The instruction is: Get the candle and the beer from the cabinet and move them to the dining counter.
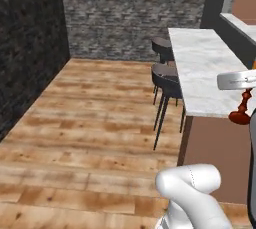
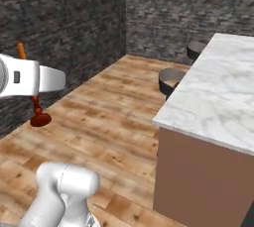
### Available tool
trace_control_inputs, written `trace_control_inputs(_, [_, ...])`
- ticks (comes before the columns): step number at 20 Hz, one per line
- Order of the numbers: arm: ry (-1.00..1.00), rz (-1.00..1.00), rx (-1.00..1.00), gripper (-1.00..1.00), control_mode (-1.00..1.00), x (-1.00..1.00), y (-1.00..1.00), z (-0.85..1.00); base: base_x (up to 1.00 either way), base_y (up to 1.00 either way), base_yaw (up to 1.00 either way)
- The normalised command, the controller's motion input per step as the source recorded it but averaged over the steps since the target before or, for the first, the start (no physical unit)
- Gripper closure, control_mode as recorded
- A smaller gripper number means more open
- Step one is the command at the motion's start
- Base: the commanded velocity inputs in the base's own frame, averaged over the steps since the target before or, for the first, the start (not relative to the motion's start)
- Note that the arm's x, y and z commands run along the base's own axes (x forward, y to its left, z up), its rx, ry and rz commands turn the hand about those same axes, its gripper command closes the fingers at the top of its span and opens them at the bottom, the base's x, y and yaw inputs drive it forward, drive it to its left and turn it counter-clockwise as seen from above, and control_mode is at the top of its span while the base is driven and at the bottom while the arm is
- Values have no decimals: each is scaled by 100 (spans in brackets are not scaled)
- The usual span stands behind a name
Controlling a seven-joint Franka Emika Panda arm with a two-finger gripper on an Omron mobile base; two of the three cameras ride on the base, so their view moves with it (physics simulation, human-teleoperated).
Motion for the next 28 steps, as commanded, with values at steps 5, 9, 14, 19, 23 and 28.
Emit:
trace_control_inputs(5, [0, 0, 0, 100, 100, 0, 0, 0, 57, 0, -58])
trace_control_inputs(9, [0, 0, 0, 100, 100, 0, 0, 0, 53, 0, -55])
trace_control_inputs(14, [0, 0, 0, 100, 100, 0, 0, 0, 67, 0, -41])
trace_control_inputs(19, [0, 0, 0, 100, 100, 0, 0, 0, 68, 0, -33])
trace_control_inputs(23, [0, 0, 0, 100, 100, 0, 0, 0, 65, 0, -18])
trace_control_inputs(28, [0, 0, 0, 100, 100, 0, 0, 0, 65, 1, -15])
